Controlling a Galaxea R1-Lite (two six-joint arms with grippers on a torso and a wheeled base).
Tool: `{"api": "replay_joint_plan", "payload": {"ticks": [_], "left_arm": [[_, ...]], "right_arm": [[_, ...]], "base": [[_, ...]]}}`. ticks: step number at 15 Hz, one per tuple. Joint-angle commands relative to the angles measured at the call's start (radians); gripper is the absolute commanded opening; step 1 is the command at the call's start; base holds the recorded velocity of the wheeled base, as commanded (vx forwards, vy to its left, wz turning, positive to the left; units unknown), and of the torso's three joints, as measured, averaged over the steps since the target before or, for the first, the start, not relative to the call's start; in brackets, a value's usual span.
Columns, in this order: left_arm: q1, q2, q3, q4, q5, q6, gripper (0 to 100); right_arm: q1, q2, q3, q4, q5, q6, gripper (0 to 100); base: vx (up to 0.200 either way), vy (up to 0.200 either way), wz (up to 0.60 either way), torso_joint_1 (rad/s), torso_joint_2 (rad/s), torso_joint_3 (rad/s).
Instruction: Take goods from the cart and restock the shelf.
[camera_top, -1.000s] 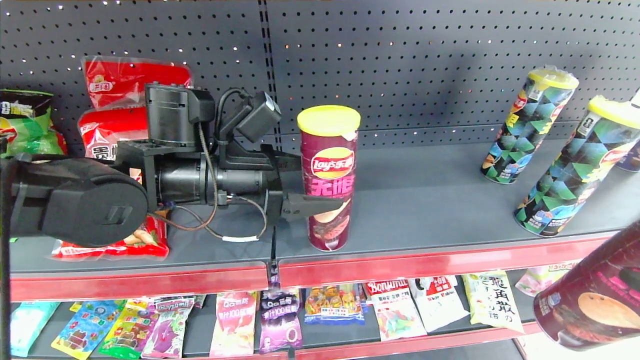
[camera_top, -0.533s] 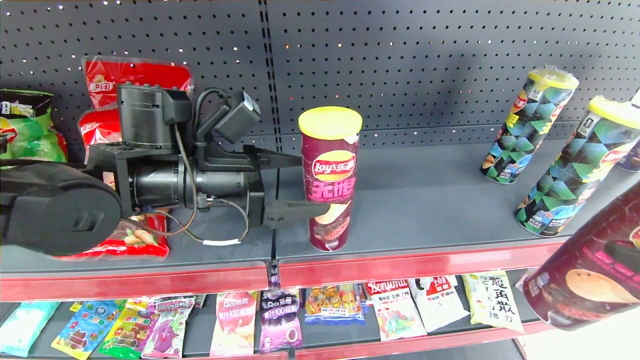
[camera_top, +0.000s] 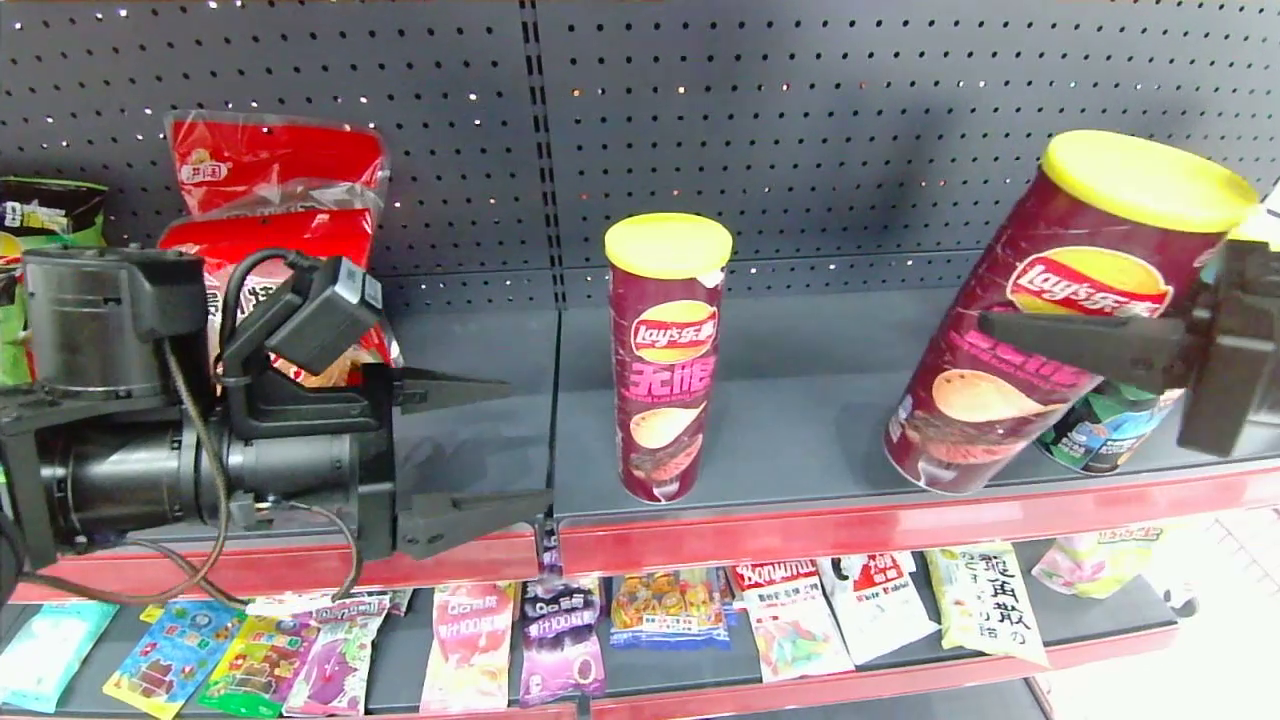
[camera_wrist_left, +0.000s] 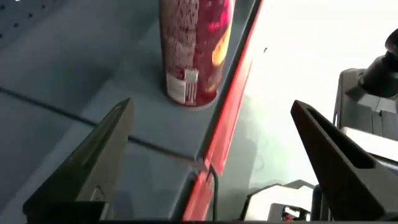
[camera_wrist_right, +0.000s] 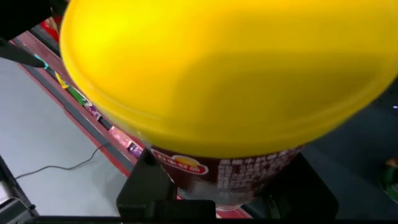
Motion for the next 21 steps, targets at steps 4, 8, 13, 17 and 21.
{"api": "replay_joint_plan", "payload": {"ticks": [4,8,13,17,21], "left_arm": [[0.068,-0.227,0.209,0.000,0.033,-0.053,100],[0.066,-0.276,0.225,0.006,0.073,-0.093,100],[0.066,-0.276,0.225,0.006,0.088,-0.093,100],[0.066,-0.281,0.223,0.008,0.098,-0.093,100],[0.065,-0.286,0.225,0.008,0.099,-0.093,100]], "right_arm": [[0.043,0.391,-0.353,-0.013,0.050,0.002,0],[0.060,0.590,-0.576,-0.013,0.067,0.003,0],[0.083,0.699,-0.680,-0.015,0.085,0.003,0],[0.085,0.770,-0.749,-0.015,0.107,0.003,0],[0.094,0.818,-0.820,-0.013,0.110,0.020,0]], "base": [[0.000,0.000,0.00,0.000,0.00,0.000],[0.000,0.000,0.00,0.000,0.00,0.000],[0.000,0.000,0.00,0.000,0.00,0.000],[0.000,0.000,0.00,0.000,0.00,0.000],[0.000,0.000,0.00,0.000,0.00,0.000]]}}
